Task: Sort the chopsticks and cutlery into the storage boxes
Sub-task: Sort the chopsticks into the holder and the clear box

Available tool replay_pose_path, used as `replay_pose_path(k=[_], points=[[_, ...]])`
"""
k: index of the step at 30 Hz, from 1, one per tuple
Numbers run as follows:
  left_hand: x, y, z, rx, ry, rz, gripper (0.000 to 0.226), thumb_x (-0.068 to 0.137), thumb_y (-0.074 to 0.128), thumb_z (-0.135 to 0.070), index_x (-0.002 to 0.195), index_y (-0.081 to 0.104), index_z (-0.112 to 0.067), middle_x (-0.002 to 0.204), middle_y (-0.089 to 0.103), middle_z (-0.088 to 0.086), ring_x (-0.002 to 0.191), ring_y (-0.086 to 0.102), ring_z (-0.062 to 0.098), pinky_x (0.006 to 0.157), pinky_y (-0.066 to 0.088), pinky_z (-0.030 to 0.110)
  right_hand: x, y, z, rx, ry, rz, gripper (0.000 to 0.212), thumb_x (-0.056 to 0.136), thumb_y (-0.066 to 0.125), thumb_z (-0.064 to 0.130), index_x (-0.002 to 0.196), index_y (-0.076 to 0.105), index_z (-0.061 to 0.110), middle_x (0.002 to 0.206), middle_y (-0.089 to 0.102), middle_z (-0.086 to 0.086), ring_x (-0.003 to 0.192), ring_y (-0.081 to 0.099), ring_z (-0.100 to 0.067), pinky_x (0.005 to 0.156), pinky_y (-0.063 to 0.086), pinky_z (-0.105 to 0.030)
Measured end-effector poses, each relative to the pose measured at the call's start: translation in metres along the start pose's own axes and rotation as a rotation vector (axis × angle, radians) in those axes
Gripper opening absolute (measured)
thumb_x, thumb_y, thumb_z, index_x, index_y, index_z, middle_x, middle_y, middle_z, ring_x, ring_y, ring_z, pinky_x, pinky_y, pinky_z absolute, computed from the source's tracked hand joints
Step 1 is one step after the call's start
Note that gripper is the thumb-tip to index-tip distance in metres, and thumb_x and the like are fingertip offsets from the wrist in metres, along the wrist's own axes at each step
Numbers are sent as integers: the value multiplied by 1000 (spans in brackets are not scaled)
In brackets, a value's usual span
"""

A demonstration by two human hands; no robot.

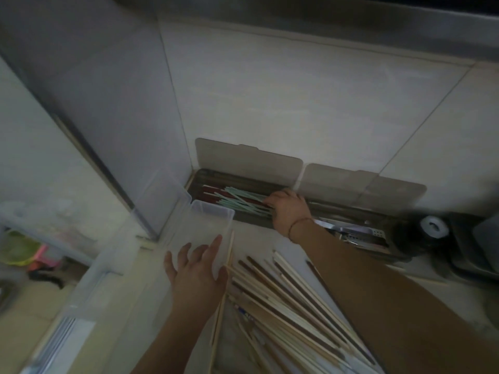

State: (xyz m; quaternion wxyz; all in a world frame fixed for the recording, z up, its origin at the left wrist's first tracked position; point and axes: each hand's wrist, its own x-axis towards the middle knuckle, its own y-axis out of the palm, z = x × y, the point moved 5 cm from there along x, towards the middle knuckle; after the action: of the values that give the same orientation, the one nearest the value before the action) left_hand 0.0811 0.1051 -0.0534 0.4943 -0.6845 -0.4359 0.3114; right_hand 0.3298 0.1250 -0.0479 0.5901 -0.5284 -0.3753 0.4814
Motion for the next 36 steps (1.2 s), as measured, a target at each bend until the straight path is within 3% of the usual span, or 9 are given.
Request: replay_pose_path(k=[5, 11, 13, 15, 18, 22, 27, 32, 36], points=[[-1, -2, 0, 21, -12, 13, 68, 77, 40, -53, 143, 42, -36, 129, 60, -3, 134, 36, 29, 113, 1, 54, -99, -11, -26, 243, 70, -498, 22, 79, 66, 10, 100, 72, 14, 112, 65, -5, 113, 53, -34, 98, 43, -45], [-3, 2, -2, 12, 13, -40, 68, 73, 48, -47, 138, 52, -29, 118, 65, 5, 126, 44, 34, 111, 6, 56, -287, 16, -114, 114, 384, -582, 29, 82, 47, 20, 94, 72, 12, 106, 67, -9, 101, 57, -36, 93, 42, -40], [-3, 3, -3, 8, 30, -90, 67, 70, 53, -44, 134, 57, -25, 113, 67, 9, 121, 49, 38, 109, 10, 59, -341, 21, -148, 52, 546, -554, 32, 80, 45, 18, 96, 72, 9, 105, 68, -14, 97, 60, -39, 91, 42, -40], [-4, 3, -3, 11, 39, -112, 67, 69, 53, -44, 133, 58, -24, 111, 68, 11, 119, 50, 40, 108, 12, 60, -383, 26, -180, 3, 745, -464, 27, 75, 58, 7, 99, 72, 6, 106, 67, -20, 93, 60, -43, 85, 48, -45], [-3, 4, -1, 36, 23, -77, 69, 69, 50, -47, 135, 56, -26, 113, 67, 11, 120, 49, 39, 109, 10, 58, -414, 35, -207, 4, 899, -291, 39, 63, 72, -12, 101, 70, 0, 108, 66, -26, 91, 58, -49, 78, 52, -52], [1, 7, 3, 57, -11, -11, 73, 70, 44, -52, 140, 49, -31, 120, 64, 9, 125, 44, 36, 110, 6, 56, -412, 35, -224, 21, 888, -247, 42, 67, 69, -12, 108, 68, -2, 114, 63, -27, 97, 59, -49, 77, 53, -52], [1, 7, 3, 52, -14, -22, 73, 69, 46, -50, 139, 50, -29, 119, 65, 11, 124, 45, 37, 110, 7, 58, -377, 33, -236, 82, 829, -223, 38, 82, 61, 1, 116, 68, 16, 122, 64, -14, 111, 57, -39, 92, 49, -45], [-1, 2, 0, 57, -24, -5, 75, 69, 44, -50, 141, 47, -30, 122, 63, 11, 127, 42, 36, 110, 7, 57, -353, 32, -244, 19, 869, -64, 36, 92, 50, 16, 122, 63, 29, 117, 67, -7, 117, 51, -33, 94, 43, -35], [-1, 0, -1, 80, -25, -2, 76, 69, 43, -51, 142, 47, -30, 123, 63, 9, 127, 41, 35, 111, 5, 55, -337, 14, -232, 27, 779, -143, 30, 85, 61, 10, 109, 70, 24, 100, 71, -8, 102, 56, -33, 83, 48, -37]])
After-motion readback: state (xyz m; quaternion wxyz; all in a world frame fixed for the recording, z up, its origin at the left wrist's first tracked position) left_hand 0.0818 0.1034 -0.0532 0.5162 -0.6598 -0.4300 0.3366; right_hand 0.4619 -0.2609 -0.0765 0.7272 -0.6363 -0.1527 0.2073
